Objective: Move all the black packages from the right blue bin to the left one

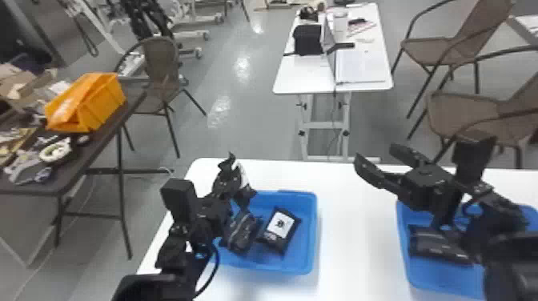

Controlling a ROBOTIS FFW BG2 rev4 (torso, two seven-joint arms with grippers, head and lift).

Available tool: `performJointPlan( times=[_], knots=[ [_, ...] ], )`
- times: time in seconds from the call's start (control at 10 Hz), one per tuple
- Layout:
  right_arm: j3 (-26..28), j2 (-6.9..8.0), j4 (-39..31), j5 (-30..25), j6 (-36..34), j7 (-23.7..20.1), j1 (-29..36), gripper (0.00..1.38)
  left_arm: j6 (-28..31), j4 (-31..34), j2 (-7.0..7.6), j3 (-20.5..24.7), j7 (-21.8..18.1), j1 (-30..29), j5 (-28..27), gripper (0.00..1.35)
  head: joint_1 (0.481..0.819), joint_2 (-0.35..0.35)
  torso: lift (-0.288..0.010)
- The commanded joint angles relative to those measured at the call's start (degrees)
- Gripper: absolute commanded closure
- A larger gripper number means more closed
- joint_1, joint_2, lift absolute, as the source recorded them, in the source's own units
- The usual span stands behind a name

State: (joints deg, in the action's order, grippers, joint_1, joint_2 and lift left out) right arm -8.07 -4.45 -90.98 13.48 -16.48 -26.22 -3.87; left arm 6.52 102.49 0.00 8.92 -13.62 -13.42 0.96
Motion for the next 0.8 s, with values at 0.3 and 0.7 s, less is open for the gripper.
performJointPlan(
  times=[0.3, 0.7],
  knots=[
    [1.3, -0.47, -1.9, -1.1, -0.2, 1.4, 1.9, 0.23, -4.7, -5.5, -0.15, -1.3, -0.4, -0.4, 0.6, 0.38, 0.695, 0.167, 0.000],
    [4.8, -0.56, -7.3, -7.2, -4.3, 4.6, 6.2, 0.23, -10.7, -1.0, -0.15, -1.1, -0.2, -1.5, 3.4, 0.20, 0.695, 0.154, 0.000]
  ],
)
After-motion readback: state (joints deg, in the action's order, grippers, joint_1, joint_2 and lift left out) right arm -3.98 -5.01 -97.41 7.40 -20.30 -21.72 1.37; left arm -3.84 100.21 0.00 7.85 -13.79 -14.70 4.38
